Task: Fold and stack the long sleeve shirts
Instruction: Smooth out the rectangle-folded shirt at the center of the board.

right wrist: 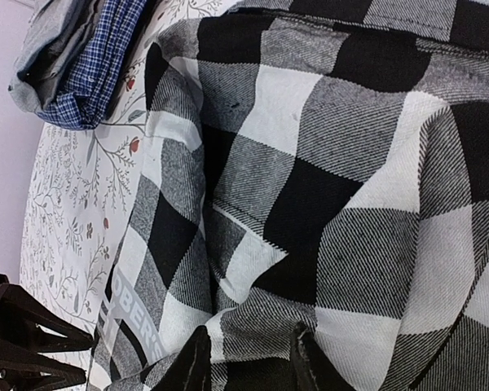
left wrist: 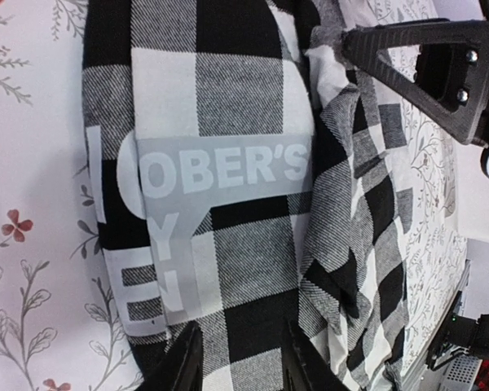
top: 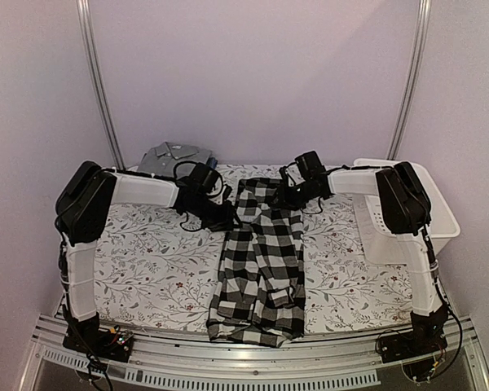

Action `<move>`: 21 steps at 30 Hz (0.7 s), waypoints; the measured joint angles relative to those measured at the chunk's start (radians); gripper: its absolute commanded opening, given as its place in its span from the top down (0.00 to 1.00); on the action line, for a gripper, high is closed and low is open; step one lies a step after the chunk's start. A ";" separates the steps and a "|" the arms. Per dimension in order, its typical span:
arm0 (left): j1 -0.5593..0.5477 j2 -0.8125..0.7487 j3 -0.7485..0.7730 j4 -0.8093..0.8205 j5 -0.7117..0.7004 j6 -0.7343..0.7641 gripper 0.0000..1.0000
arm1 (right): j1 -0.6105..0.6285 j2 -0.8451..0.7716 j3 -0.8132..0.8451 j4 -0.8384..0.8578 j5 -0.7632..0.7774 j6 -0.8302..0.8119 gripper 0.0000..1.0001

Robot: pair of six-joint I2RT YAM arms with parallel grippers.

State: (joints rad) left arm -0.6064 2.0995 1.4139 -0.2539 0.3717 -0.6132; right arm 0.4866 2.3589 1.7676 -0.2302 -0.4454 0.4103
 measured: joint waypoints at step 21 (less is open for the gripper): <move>0.068 -0.141 -0.089 -0.018 -0.061 0.047 0.63 | 0.056 -0.546 -0.561 -0.076 0.302 0.044 0.38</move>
State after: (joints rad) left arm -0.5385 1.9587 1.3247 -0.2714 0.3111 -0.5667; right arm 0.5423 1.8130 1.2064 -0.3065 -0.1432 0.4541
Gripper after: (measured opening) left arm 0.365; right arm 0.615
